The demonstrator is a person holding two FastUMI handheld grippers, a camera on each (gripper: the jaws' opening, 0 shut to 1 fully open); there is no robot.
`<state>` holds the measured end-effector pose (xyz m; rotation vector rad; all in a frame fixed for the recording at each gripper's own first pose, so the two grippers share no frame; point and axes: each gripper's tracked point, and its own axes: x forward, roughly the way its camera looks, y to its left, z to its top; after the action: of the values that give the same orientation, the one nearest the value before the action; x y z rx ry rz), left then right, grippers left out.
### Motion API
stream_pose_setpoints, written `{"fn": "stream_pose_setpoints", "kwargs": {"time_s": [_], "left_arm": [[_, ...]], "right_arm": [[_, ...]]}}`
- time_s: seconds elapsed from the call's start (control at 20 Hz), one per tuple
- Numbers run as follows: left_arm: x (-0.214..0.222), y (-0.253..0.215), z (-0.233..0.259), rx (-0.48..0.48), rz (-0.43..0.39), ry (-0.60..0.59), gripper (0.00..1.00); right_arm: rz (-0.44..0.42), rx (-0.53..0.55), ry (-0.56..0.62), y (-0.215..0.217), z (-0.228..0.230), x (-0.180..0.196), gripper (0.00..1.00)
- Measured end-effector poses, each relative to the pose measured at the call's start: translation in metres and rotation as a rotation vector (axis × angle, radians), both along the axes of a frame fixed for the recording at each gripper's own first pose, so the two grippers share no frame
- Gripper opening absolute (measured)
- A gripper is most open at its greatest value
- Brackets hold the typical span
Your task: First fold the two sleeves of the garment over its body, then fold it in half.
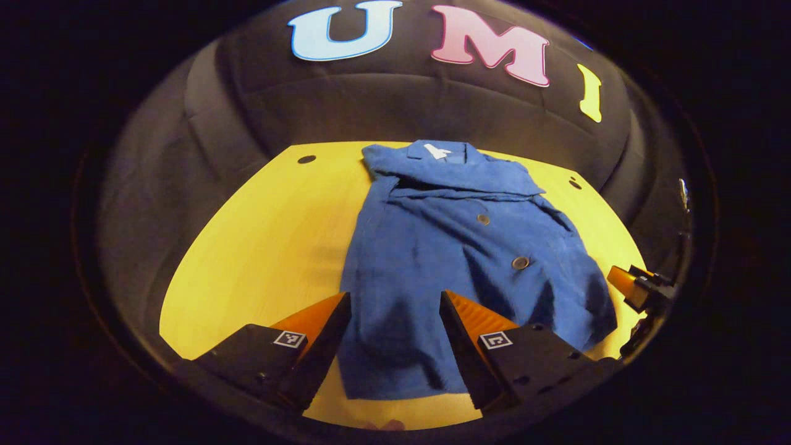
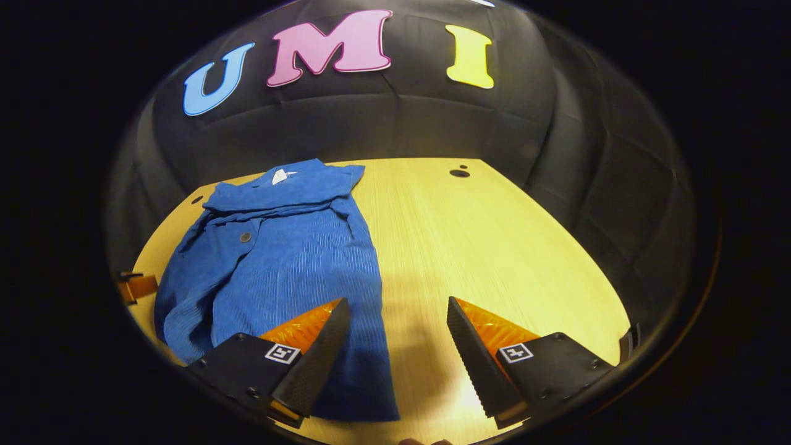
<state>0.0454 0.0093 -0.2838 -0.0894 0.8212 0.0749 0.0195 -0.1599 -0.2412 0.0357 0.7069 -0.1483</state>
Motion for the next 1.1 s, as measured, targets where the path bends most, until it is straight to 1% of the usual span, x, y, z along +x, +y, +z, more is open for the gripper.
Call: {"fn": "stream_pose_setpoints", "kwargs": {"time_s": [0.15,0.25,0.45,0.5,0.55,0.6,0.65,0.8,0.85,0.95,1.0,1.05,1.1], "left_arm": [[-0.028,0.004,-0.016,-0.012,0.001,0.043,0.85],[-0.03,0.004,-0.028,-0.006,0.0,0.066,0.85],[-0.045,0.004,-0.044,-0.038,0.015,0.103,0.85],[-0.045,0.005,-0.044,-0.033,0.024,0.101,0.85],[-0.042,0.007,-0.045,-0.031,0.02,0.094,0.85],[-0.042,0.009,-0.045,-0.022,0.02,0.095,0.84],[-0.041,0.011,-0.046,-0.013,0.016,0.101,0.85],[-0.037,0.004,-0.047,-0.004,-0.013,0.104,0.84],[-0.035,0.001,-0.046,-0.014,-0.014,0.106,0.74],[-0.032,-0.004,-0.046,-0.013,-0.02,0.127,0.59],[-0.03,-0.008,-0.044,-0.021,-0.028,0.124,0.6],[-0.027,-0.01,-0.044,-0.033,-0.01,0.132,0.49],[-0.023,-0.016,-0.043,-0.054,-0.023,0.123,0.37]], "right_arm": [[-0.001,-0.026,0.048,0.005,-0.008,-0.027,1.0],[-0.012,-0.015,0.071,0.013,-0.014,-0.043,1.0],[-0.021,-0.018,0.14,0.025,-0.035,-0.067,1.0],[-0.029,-0.006,0.141,0.027,-0.037,-0.069,1.0],[-0.043,0.008,0.129,0.029,-0.036,-0.064,0.98],[-0.046,0.019,0.136,0.03,-0.038,-0.062,0.94],[-0.045,0.025,0.139,0.033,-0.039,-0.059,0.98],[-0.025,0.043,0.148,0.043,-0.04,-0.052,0.95],[-0.016,0.039,0.16,0.047,-0.042,-0.05,0.8],[0.008,0.039,0.172,0.056,-0.041,-0.048,0.52],[0.021,0.038,0.169,0.06,-0.042,-0.042,0.39],[0.023,0.019,0.173,0.059,-0.043,-0.04,0.17],[0.037,0.0,0.168,0.06,-0.041,-0.035,0.11]]}}
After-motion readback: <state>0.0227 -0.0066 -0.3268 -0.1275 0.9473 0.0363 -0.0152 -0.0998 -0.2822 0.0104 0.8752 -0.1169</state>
